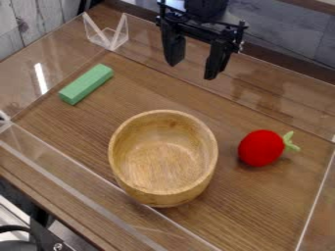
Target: Move the red fruit to the left
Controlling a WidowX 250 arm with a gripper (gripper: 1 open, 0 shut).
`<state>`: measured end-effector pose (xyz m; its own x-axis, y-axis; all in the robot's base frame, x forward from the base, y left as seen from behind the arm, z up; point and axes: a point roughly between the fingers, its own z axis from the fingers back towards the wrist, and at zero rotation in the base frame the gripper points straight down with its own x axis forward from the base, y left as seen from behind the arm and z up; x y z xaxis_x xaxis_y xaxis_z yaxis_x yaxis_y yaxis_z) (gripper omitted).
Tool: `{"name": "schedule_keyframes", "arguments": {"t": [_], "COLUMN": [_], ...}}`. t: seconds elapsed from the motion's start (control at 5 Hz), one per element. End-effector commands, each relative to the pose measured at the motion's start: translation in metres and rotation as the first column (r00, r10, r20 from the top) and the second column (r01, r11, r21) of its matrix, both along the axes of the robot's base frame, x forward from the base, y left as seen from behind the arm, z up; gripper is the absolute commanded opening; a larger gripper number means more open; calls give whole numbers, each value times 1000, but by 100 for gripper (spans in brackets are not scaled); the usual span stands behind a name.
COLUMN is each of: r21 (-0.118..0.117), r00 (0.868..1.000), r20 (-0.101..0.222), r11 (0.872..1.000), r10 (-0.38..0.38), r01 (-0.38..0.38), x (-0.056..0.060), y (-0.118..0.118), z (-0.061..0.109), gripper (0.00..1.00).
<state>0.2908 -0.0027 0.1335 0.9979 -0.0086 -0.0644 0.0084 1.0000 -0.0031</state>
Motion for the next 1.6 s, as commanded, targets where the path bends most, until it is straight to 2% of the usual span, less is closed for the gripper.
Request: {"name": "schedule_keyframes", "arguments": {"t": [0.0,0.2,0.4,0.6,0.8,1.0,1.4], "r21": [-9,-23,-28,-27,-30,-42,-31], "r00": [997,999,996,990,986,978,985], "r20": [-22,-24,-7,15,51,86,119], "r11": [997,999,996,990,987,980,991], "r10": [71,-38,-89,-140,-158,-188,-124], "r01": [-72,38,89,140,159,192,129], "x": [0,-1,6,13,13,12,30], "y": [-5,-33,-57,-74,-98,-112,-78], "z": [-8,-25,-39,-51,-56,-59,-50], "gripper": [100,100,100,100,100,100,100]}}
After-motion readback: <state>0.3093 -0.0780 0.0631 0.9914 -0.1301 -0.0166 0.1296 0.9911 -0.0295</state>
